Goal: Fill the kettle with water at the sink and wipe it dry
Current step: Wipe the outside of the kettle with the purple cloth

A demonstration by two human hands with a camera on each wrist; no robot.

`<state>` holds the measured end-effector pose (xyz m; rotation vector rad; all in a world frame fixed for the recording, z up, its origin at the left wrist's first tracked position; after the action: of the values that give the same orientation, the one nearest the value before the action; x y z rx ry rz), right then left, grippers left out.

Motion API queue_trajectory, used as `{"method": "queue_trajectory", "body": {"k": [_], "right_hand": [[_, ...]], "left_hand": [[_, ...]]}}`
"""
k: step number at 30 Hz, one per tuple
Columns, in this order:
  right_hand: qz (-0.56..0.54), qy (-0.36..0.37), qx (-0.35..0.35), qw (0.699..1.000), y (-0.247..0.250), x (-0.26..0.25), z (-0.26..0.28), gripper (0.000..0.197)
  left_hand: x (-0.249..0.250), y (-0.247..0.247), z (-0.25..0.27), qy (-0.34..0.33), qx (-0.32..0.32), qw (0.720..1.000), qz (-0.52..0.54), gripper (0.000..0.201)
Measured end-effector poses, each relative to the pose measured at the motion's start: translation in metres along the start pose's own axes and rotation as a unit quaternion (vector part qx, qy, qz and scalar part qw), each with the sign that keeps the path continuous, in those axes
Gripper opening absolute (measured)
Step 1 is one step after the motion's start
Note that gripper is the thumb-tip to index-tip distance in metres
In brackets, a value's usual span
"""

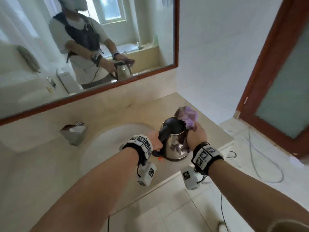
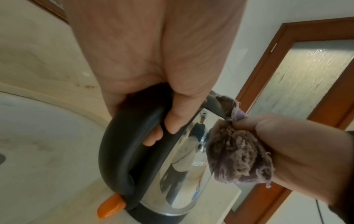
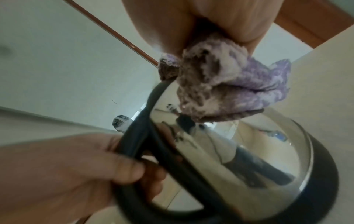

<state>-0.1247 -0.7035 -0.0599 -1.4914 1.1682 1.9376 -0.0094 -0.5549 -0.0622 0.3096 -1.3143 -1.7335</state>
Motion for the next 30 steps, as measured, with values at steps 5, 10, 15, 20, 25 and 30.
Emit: {"method": "queue_trajectory", "body": {"k": [5,10,15,20,25,30], "right_hand": [[0.090,0.082,-0.038,0.992,-0.035,-0.001,0.047,0.063],[0.066,0.081,0.060,0.993,-0.049,0.028,0.062,0.068],[0.044,0.122,0.227,0.965,-0.033,0.023,0.065,0.042],[0.075,0.133,0.241,0.959,-0.070,0.046,0.074,0.044],[0.050,0.105,0.270,0.956,-0.073,0.039,0.077,0.049],[0.002,0.102,0.326,0.940,-0.036,0.005,0.059,0.035]], "left_hand": [[0.001,-0.005,-0.009,-0.030,-0.021,0.999,-0.025,0.031],[-0.003,-0.001,-0.014,-0.029,-0.009,0.999,-0.019,0.029],[-0.006,-0.005,-0.019,-0.043,-0.020,0.999,-0.008,0.021],[-0.002,0.001,-0.015,-0.062,0.006,0.998,-0.012,0.026],[0.002,0.002,-0.010,-0.065,0.004,0.997,-0.038,0.023],[0.001,-0.002,-0.012,-0.068,-0.007,0.997,-0.024,0.010]]}}
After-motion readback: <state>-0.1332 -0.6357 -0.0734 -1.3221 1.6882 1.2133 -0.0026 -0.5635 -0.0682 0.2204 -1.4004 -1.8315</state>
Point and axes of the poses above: each hand's wrist, its own z-axis away from the middle knuckle, its own y-axis out of the back of the hand, x = y × z, the point moved 10 cm from there along -z, towards the middle knuckle, and after that the axes turned 1 degree about y, right-handed, at the moved point
